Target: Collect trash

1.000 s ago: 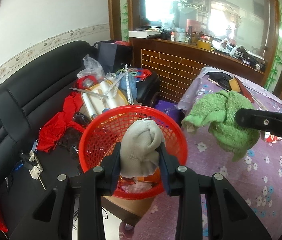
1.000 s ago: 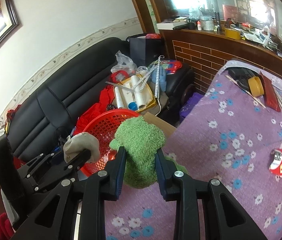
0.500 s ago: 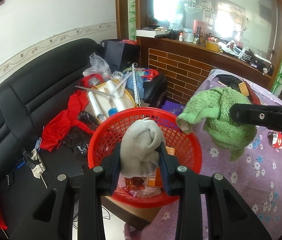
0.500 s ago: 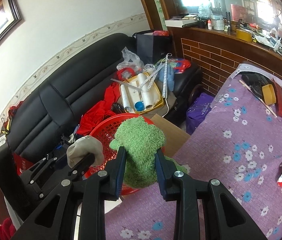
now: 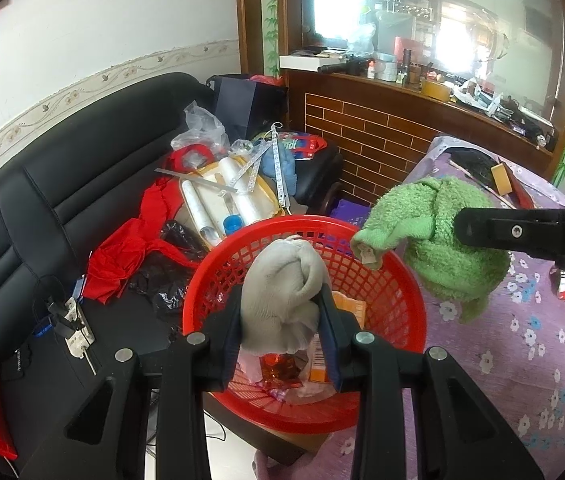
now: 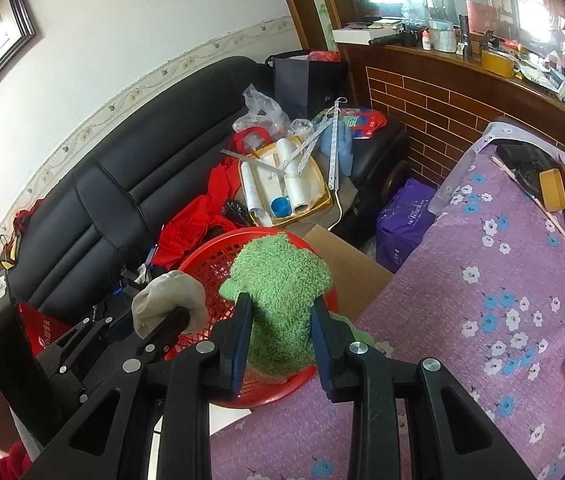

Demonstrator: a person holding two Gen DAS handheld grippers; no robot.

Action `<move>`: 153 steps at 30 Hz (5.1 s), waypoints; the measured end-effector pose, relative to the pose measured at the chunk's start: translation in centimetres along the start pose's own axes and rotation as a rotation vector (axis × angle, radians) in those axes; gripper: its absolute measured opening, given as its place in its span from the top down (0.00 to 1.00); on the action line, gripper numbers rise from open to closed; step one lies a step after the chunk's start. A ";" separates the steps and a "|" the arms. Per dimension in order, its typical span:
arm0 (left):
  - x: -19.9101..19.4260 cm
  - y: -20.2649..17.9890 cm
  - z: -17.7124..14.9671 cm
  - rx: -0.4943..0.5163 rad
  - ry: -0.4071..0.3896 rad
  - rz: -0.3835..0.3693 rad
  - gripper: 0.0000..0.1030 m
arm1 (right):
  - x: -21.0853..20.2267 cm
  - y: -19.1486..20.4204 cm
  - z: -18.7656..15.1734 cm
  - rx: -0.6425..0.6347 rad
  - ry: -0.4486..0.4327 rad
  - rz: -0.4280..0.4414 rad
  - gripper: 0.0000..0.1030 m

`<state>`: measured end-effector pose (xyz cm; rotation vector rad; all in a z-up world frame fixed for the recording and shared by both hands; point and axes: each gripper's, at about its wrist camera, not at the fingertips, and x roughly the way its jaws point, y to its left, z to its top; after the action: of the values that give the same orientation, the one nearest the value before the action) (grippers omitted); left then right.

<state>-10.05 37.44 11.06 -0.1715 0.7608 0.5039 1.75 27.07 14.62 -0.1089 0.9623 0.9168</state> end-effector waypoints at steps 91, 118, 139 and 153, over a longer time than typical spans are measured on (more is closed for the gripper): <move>-4.2 -11.5 -3.2 0.124 0.045 -0.087 0.23 | -7.0 -14.3 -7.3 0.331 -0.016 -0.062 0.37; -5.9 -34.3 -4.7 0.510 0.015 -0.397 0.23 | -22.4 -30.2 -24.4 0.658 -0.060 -0.257 0.38; 8.2 -46.3 -0.2 0.746 0.206 -0.608 0.24 | -27.5 -33.3 -29.9 0.759 -0.070 -0.291 0.38; 7.0 -46.1 -2.5 0.892 0.173 -0.615 0.36 | -25.6 -34.7 -28.2 0.767 -0.055 -0.260 0.38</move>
<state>15.55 -0.76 3.01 0.3833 0.9842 -0.4575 1.82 -23.80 6.46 0.4315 1.1579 0.2702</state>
